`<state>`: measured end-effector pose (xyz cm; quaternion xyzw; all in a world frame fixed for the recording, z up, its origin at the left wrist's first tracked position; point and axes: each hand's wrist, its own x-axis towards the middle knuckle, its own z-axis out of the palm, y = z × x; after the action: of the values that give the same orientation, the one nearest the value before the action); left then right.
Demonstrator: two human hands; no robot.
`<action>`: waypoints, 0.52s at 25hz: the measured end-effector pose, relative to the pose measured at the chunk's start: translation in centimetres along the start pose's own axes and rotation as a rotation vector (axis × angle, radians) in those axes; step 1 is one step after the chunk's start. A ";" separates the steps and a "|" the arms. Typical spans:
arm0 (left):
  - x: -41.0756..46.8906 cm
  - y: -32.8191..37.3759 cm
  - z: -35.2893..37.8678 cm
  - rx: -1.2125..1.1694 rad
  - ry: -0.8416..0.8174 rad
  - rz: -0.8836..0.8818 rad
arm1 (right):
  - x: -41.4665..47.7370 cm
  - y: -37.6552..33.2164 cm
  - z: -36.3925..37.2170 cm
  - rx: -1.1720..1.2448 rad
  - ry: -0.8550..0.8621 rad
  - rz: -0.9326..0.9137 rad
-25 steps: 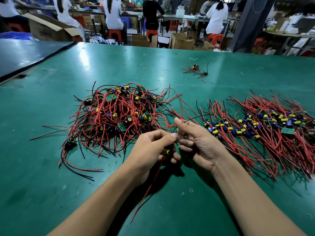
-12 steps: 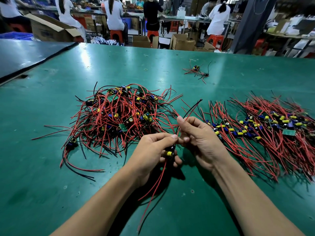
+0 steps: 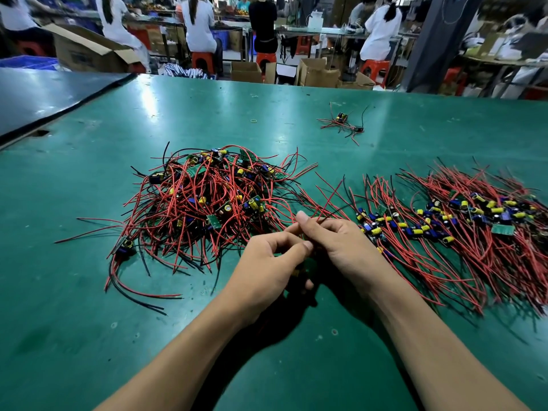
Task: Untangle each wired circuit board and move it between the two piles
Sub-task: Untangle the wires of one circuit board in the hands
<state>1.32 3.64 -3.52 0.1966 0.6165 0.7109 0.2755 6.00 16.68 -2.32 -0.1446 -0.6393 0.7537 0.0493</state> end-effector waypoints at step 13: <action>-0.2 -0.4 -0.1 0.075 -0.051 0.043 | 1.1 0.0 -1.7 0.012 0.293 0.002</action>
<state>1.49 3.51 -3.91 0.2380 0.6312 0.6878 0.2682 5.46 18.54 -2.77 -0.2534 -0.6205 0.7284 0.1422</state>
